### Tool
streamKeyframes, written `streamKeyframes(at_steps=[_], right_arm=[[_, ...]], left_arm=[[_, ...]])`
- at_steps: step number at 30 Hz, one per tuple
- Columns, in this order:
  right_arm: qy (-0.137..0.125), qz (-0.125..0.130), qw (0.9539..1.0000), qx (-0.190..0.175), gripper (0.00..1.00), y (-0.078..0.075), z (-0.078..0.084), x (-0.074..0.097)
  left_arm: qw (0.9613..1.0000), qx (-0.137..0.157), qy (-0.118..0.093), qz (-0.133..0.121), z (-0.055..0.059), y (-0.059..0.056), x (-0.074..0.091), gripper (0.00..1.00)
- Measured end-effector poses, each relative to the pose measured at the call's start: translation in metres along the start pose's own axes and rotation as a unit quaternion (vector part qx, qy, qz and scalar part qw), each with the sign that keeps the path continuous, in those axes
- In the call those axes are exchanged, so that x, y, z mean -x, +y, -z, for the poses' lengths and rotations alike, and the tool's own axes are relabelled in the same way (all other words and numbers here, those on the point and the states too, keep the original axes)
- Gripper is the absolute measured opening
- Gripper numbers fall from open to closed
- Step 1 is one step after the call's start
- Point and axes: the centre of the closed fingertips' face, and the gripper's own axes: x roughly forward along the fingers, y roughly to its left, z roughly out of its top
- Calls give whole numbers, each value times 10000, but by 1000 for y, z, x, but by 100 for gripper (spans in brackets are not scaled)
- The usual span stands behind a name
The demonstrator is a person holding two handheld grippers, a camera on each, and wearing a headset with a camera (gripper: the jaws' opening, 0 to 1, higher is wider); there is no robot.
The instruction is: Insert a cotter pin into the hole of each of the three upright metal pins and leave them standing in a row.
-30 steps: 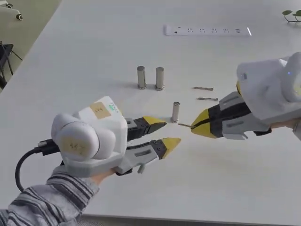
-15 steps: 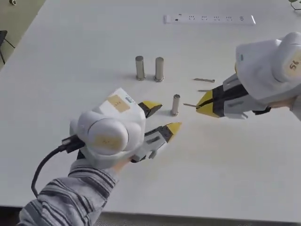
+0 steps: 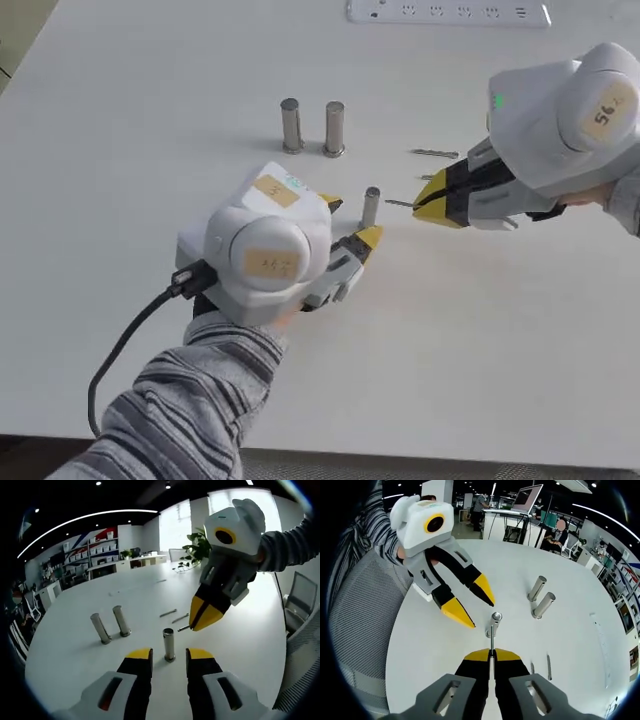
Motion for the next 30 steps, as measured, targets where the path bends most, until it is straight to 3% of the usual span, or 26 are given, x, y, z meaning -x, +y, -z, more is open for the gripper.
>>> streamKeyframes(at_steps=[15, 21, 30], right_arm=[[40, -11, 9999, 150, 0, -8, -2, -2], [32, -70, 9999, 155, 0, -6, -2, -4], [20, -84, 9999, 150, 0, -5, -3, -6]], left_arm=[[9997, 147, 190, -80, 7, 2, -26, 15], [9987, 456, 201, -132, 6, 3, -29, 12], [9982, 505, 278, -186, 12, 3, -31, 9]])
